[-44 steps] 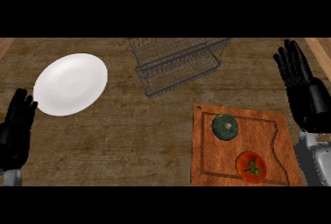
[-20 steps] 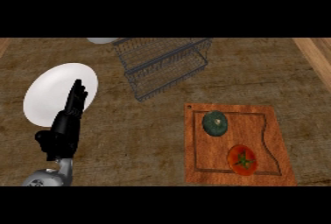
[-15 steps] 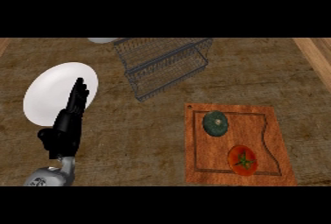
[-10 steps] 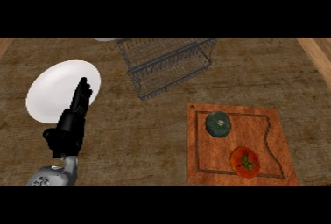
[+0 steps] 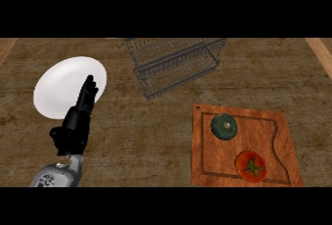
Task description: Pick the tomato from the cutting board and place it in the tiered basket
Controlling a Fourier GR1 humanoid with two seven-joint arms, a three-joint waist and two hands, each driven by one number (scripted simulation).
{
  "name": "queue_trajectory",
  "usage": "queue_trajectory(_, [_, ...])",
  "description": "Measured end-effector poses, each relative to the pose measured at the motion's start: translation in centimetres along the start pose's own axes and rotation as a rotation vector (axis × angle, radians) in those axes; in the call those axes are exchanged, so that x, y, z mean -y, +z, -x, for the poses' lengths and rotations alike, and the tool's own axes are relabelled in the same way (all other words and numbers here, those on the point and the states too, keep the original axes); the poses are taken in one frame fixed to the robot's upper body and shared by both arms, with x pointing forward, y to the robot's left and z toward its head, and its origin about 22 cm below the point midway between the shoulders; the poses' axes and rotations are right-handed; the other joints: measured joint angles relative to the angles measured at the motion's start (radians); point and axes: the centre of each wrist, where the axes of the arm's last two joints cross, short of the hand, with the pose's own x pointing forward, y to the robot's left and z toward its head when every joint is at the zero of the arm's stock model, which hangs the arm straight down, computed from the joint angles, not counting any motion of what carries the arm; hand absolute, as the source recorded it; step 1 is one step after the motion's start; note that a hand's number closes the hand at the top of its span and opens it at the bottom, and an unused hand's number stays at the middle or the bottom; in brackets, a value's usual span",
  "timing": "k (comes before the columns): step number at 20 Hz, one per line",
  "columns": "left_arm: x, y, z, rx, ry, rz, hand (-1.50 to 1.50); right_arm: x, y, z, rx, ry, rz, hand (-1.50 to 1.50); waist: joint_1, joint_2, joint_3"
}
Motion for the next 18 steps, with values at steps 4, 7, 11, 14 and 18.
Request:
queue_trajectory(4, [0.1,-0.4,-0.2,0.004,-0.002,0.012,0.0,0.1,-0.4,-0.2,-0.028,0.023,-0.016,-1.5,0.011,0.003,-0.001])
queue_trajectory(7, [0.4,-0.1,-0.1,0.005,0.003,0.017,0.0,0.1,-0.6,-0.3,-0.073,0.035,-0.054,-1.5,0.016,0.003,-0.001])
queue_trajectory(11, [0.4,-0.3,-0.3,0.007,0.003,0.022,0.0,0.2,-0.9,-0.5,-0.137,0.061,-0.095,-1.5,0.019,0.005,-0.002])
queue_trajectory(14, [0.4,-0.6,-0.6,0.011,0.004,0.024,0.0,0.2,-1.1,-0.5,-0.185,0.079,-0.125,-1.5,0.018,0.004,-0.002])
queue_trajectory(18, [0.3,-0.5,-0.3,0.011,-0.001,0.023,0.0,0.3,-1.5,-0.6,-0.234,0.108,-0.14,-1.5,0.023,0.004,-0.002])
